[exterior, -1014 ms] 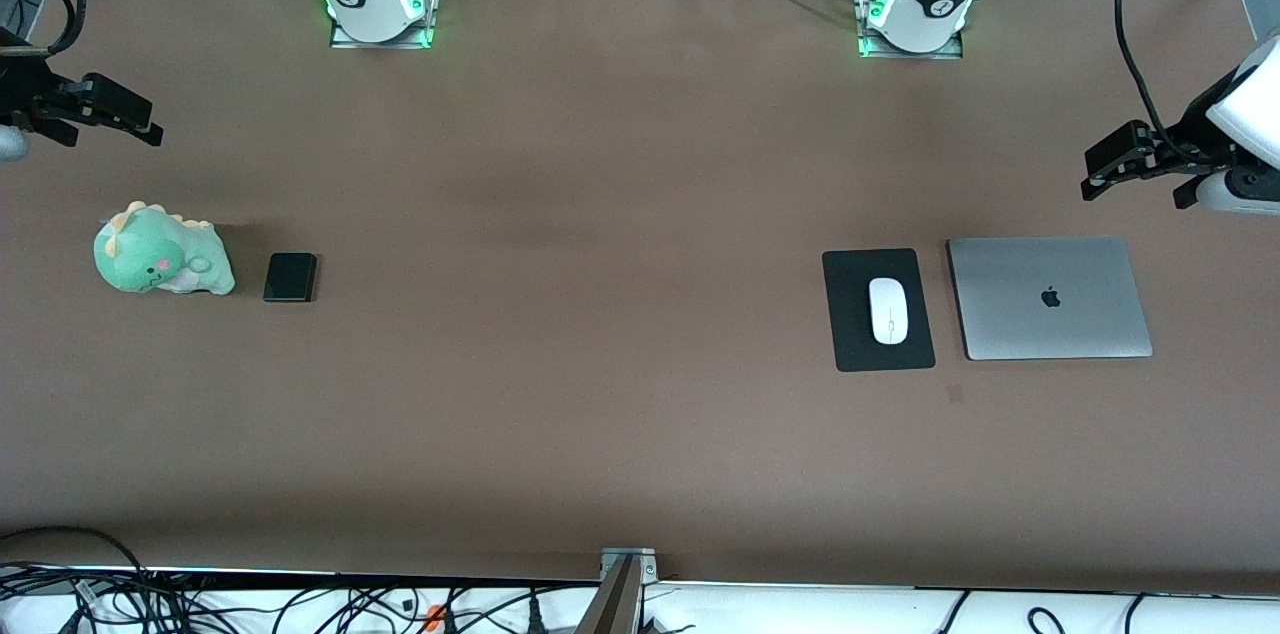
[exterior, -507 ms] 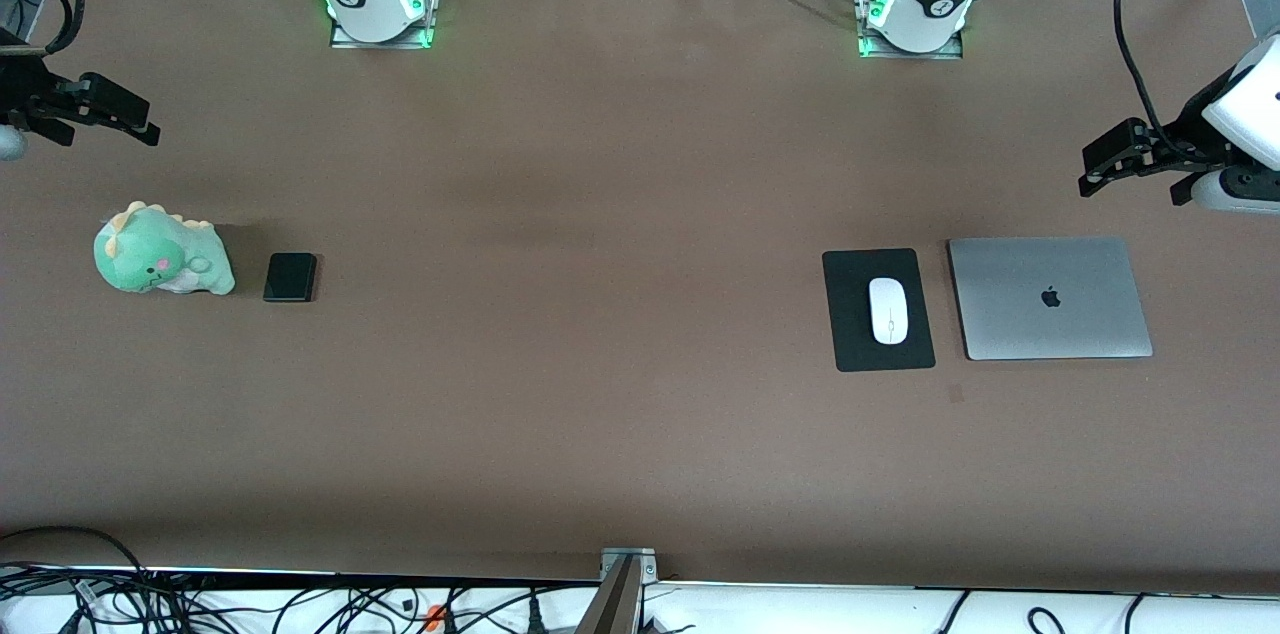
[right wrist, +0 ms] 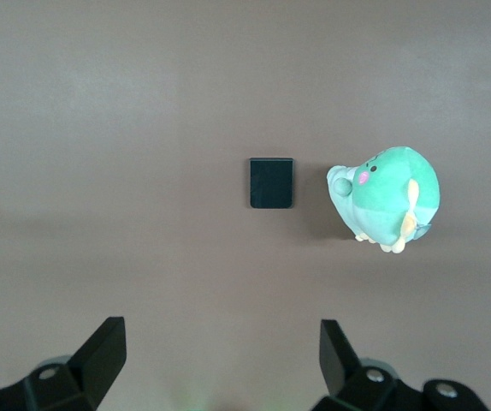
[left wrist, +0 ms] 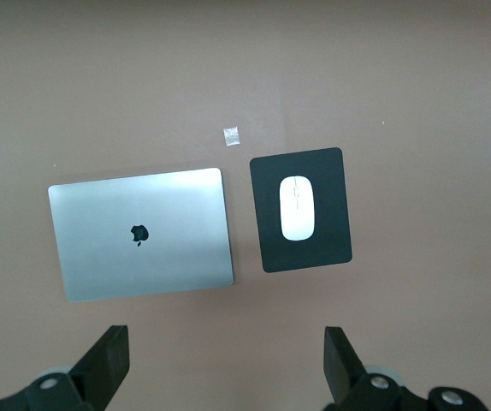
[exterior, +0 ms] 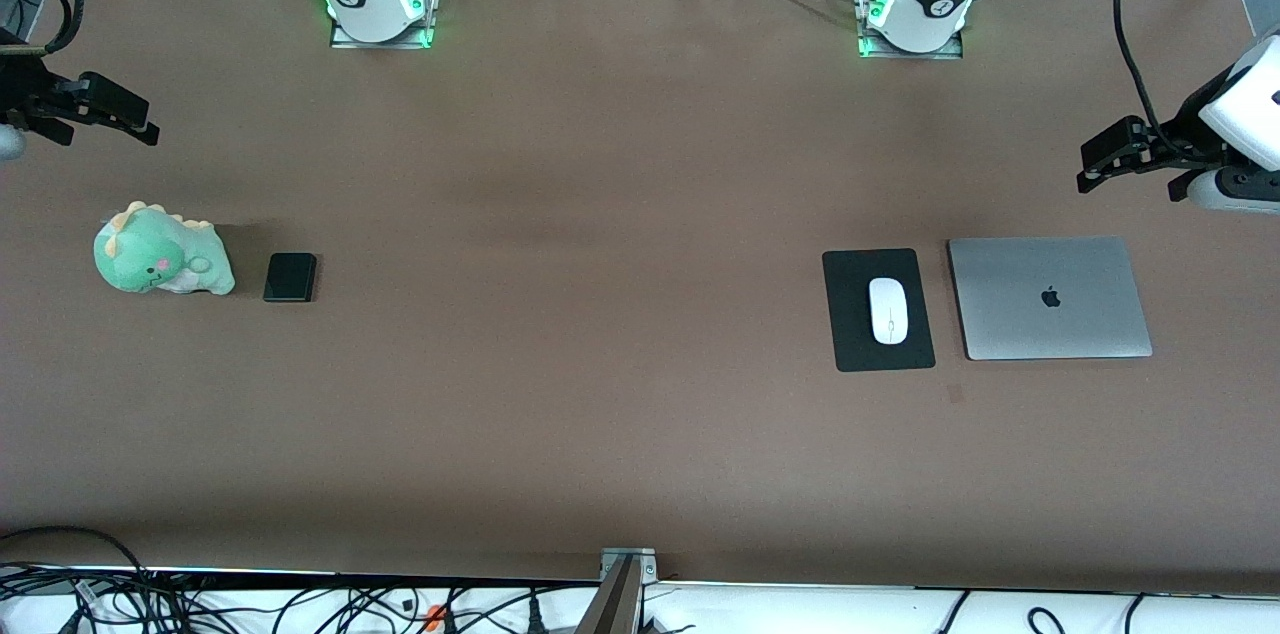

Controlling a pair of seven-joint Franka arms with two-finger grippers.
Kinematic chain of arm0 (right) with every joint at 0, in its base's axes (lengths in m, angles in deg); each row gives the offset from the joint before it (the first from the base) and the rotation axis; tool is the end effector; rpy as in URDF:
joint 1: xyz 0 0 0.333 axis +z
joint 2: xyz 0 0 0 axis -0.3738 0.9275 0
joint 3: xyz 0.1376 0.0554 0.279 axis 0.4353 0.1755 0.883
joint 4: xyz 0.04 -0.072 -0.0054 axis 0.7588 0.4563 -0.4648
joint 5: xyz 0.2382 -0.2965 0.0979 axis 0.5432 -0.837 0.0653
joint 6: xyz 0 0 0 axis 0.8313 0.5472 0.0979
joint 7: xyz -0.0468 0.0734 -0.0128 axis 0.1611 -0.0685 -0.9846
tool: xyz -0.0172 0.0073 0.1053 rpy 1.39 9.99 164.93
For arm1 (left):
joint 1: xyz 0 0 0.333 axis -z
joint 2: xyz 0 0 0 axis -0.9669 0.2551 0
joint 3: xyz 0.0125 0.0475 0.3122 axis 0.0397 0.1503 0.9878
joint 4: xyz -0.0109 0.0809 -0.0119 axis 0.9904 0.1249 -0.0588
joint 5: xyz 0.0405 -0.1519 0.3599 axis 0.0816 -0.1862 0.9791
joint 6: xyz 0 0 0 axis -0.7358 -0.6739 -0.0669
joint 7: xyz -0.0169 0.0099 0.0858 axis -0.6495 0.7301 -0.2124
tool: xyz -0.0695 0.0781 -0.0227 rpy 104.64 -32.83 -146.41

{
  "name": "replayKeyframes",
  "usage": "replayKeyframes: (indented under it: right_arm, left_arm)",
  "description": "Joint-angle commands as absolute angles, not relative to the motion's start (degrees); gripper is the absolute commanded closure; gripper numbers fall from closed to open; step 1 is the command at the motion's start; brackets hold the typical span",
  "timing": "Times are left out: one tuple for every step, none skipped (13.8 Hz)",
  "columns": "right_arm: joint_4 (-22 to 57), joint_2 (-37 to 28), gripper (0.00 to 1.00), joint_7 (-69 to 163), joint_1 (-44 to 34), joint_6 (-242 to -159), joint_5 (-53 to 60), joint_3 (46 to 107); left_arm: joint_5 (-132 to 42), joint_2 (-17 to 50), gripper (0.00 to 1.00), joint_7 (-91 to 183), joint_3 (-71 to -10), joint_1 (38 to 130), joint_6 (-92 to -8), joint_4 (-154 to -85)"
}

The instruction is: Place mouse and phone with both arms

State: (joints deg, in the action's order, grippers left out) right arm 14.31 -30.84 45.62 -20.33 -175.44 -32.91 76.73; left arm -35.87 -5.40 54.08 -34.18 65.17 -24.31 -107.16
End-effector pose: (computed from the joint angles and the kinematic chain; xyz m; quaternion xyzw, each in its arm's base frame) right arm 0.5359 -0.0344 0.6036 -0.9996 -0.0011 0.0252 0.0080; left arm 0.5744 -0.0151 0.6113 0.9995 -0.0314 -0.0015 0.0052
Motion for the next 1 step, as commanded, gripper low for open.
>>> replayKeyframes:
  right_arm:
    - [13.65,-31.42,0.00,44.86,-21.25,-174.14,-33.57,77.67]
  left_arm:
    - [-34.68,-4.99,0.00,54.84,-34.08,65.29,-23.21,-105.93]
